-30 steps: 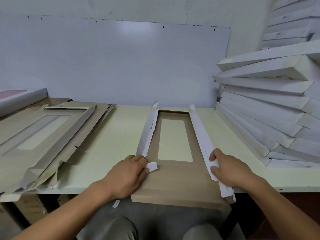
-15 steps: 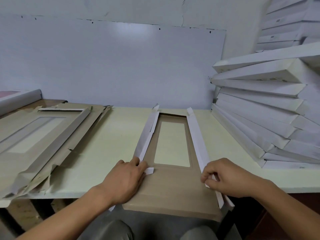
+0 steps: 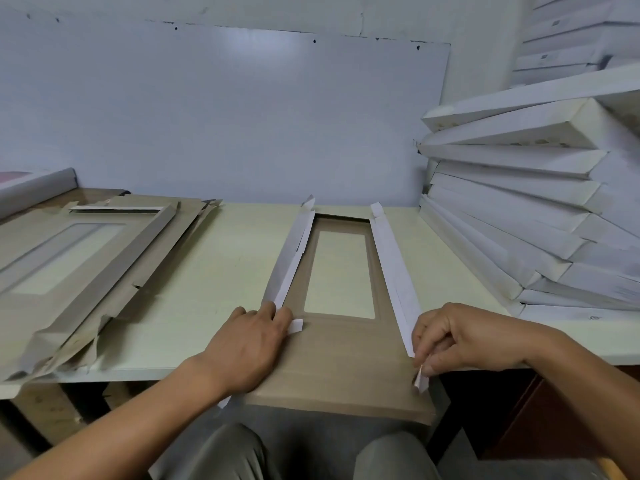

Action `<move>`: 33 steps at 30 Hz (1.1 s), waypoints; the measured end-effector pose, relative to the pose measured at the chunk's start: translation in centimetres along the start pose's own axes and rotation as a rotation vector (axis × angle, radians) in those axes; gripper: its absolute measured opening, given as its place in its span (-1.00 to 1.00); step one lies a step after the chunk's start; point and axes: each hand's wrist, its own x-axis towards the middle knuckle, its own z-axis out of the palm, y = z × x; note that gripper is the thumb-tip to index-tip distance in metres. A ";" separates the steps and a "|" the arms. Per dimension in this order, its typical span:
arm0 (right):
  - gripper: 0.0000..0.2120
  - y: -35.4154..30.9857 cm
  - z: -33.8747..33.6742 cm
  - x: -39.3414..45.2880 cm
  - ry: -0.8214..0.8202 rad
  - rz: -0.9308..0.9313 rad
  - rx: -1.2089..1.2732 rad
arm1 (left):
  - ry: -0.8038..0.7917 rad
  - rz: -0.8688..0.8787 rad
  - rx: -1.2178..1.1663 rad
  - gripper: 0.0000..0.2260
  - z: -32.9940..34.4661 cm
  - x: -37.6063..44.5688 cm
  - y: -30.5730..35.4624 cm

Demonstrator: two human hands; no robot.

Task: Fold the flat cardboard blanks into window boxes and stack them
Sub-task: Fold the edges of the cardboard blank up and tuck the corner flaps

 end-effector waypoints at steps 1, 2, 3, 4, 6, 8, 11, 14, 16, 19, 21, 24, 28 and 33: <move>-0.92 0.0 -0.1 0.0 0.013 -0.007 0.016 | -0.005 0.004 0.003 -0.91 0.0 0.0 0.0; -0.93 0.0 -0.1 0.1 0.033 -0.006 0.027 | -0.008 0.009 0.004 -0.92 0.0 0.0 0.0; -0.93 0.0 0.0 0.1 0.056 0.005 0.028 | -0.009 0.013 0.003 -0.92 -0.1 0.0 -0.1; -0.92 0.1 0.2 0.2 0.081 0.017 0.016 | -0.006 0.016 0.001 -0.91 -0.1 0.0 -0.1; -0.89 0.3 0.9 0.4 0.146 0.028 -0.060 | 0.012 0.021 -0.008 -0.81 -0.2 0.0 -0.1; -0.88 0.5 1.8 0.8 0.222 0.020 -0.149 | 0.019 0.041 -0.042 -0.66 -0.5 -0.1 -0.2; -0.95 0.5 3.1 1.2 0.347 0.002 -0.159 | -0.029 0.116 -0.161 -0.49 -0.7 -0.4 -0.7; -0.84 0.5 4.1 1.1 0.461 0.007 -0.152 | -0.051 0.196 -0.272 -0.33 -0.6 -0.6 -1.1; -0.84 0.4 4.5 0.9 0.521 -0.010 -0.237 | 0.013 0.207 -0.409 -0.42 -0.8 -0.7 -1.4; -0.92 0.1 4.7 0.8 0.567 -0.069 -0.356 | 0.123 0.284 -0.455 -0.81 -1.6 -0.8 -2.0; -0.92 0.1 4.7 0.6 0.556 -0.096 -0.369 | 0.135 0.348 -0.419 -0.94 -2.0 -0.9 -2.3; -0.91 0.5 4.6 0.0 0.524 -0.105 -0.384 | 0.026 0.356 -0.462 -0.79 -2.5 -1.3 -3.2; -0.80 0.8 4.2 -0.7 0.431 -0.085 -0.407 | -0.173 0.346 -0.444 -0.43 -2.8 -2.2 -4.4; -0.54 0.2 3.3 -1.6 0.192 -0.035 -0.526 | 0.006 0.383 -0.424 -0.56 -2.3 -3.0 -3.5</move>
